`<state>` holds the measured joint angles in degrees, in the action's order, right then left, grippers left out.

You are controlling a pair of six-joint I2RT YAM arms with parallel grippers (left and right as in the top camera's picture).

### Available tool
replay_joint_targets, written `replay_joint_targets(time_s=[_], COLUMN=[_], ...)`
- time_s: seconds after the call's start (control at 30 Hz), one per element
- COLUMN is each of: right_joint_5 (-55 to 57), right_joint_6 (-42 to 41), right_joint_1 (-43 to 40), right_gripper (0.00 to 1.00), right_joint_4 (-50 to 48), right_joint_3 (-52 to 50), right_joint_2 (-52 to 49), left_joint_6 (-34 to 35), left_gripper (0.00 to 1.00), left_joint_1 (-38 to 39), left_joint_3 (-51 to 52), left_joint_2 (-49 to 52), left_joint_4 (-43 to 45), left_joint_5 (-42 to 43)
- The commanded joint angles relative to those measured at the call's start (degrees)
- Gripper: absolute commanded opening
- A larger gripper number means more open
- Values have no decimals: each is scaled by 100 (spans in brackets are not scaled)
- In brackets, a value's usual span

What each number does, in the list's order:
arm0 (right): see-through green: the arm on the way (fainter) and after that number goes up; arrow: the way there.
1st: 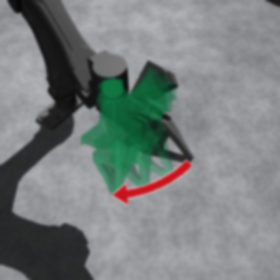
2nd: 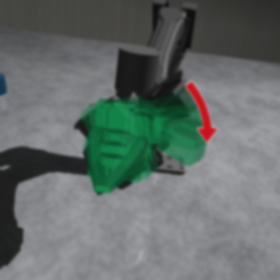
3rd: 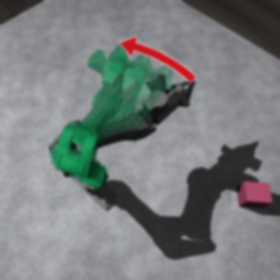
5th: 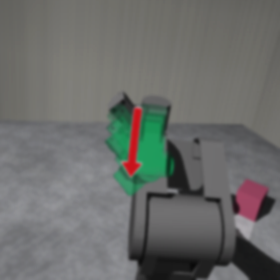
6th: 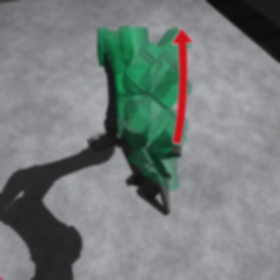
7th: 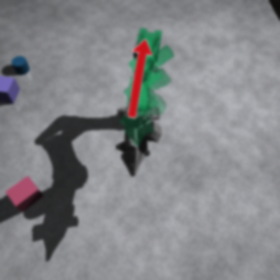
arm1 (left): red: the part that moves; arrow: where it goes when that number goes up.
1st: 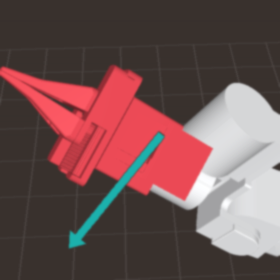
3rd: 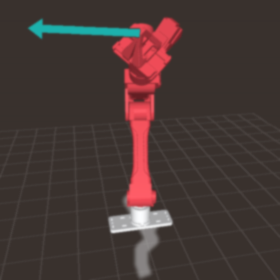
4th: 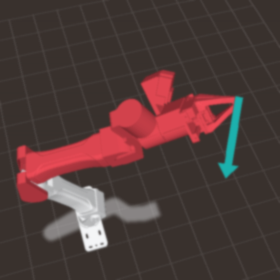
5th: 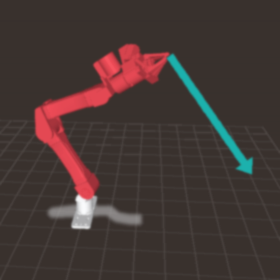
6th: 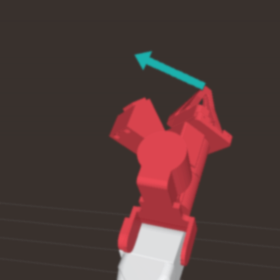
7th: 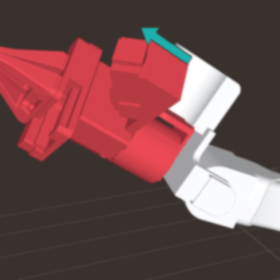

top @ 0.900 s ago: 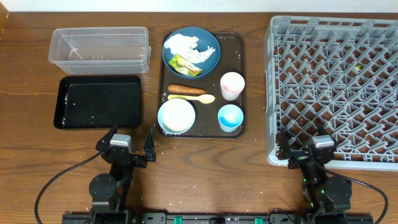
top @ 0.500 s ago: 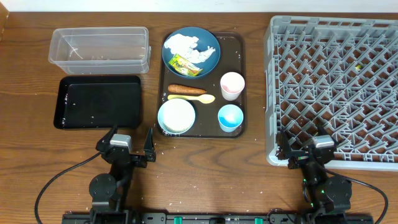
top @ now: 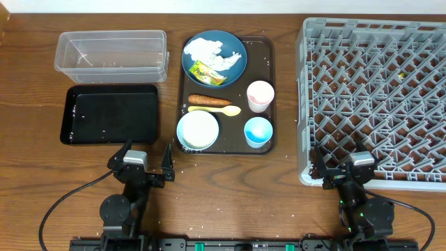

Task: Sort waste into correct bins and load items into the dishwasher rack
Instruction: 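Move the left gripper toward the light-blue bowl of rice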

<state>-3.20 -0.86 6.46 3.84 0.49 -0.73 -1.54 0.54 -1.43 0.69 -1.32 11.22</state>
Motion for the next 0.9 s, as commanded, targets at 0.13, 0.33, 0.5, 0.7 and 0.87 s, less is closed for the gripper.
replay_joint_targets(time_s=[0.13,0.33,0.5,0.7,0.87], right_joint_5=[-20,-20,22,-328,-326], right_joint_6=[-79,-76,-76,-81,-79], right_joint_1=[63,63,63,63,63], right_gripper=[99,99,99,99,99], right_joint_4=[11,11,-31,-330,-1191], right_joint_3=[-17,-17,-17,-17,-11], right_joint_2=[-4,-4,-4,-4,-4], left_joint_6=[-35,-37,-35,-35,-35], left_gripper=[99,99,99,99,99], left_joint_1=[-9,-9,-9,-9,-9], left_joint_3=[120,120,120,118,-105], left_joint_2=[-46,-46,-46,-46,17], left_joint_4=[-160,-160,-153,35,181], left_joint_5=[-9,-9,-9,299,680])
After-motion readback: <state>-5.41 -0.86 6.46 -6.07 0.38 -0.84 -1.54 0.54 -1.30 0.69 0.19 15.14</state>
